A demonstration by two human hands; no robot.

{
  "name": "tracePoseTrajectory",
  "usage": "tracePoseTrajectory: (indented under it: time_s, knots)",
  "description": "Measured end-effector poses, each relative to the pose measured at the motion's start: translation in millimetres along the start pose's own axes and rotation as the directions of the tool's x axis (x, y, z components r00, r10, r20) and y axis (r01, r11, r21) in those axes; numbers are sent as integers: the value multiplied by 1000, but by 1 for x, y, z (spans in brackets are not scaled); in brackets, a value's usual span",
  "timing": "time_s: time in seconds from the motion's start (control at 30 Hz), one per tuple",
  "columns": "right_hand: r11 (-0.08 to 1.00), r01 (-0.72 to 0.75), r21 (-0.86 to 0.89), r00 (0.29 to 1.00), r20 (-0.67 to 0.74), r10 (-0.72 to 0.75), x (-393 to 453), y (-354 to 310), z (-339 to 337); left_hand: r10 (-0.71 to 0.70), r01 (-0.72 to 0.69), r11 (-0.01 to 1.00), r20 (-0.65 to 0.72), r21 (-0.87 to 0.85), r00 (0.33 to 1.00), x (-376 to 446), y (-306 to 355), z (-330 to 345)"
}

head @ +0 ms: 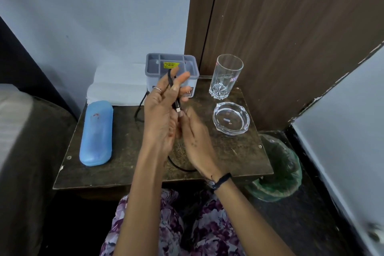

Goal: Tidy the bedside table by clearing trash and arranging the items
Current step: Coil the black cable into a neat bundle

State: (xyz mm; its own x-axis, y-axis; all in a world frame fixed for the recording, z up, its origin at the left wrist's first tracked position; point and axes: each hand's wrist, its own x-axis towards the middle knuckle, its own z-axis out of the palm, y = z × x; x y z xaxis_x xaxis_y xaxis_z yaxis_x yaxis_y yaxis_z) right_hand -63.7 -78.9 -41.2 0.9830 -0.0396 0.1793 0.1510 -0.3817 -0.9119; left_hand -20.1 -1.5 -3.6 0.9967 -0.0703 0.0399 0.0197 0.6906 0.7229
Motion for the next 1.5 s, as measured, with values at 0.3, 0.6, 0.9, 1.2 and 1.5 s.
tracePoseTrajectory:
  time_s: [0.3,0.6,0.9,1.2,1.5]
  knots:
    - [927,182,-328,983,95,-159,13,-20,-20,349,-366,351,243,862,905,-2,-13,-27]
    - [953,143,-267,963,-186,-197,38,-39,-65,-24,-93,727,161,681,987,-12,0,-26]
    - [976,0,-216,999,-40,-9,23,-14,-34,15,-72,979,286,189,958,-17,-3,-16]
    - [911,31,-411,972,227,69,5,-16,-41,134,-286,481,252,829,958,-11,-14,-32]
    - [859,185,-477,979,164,-120,39,-38,-81,13,-193,622,236,759,972,-12,-9,-30]
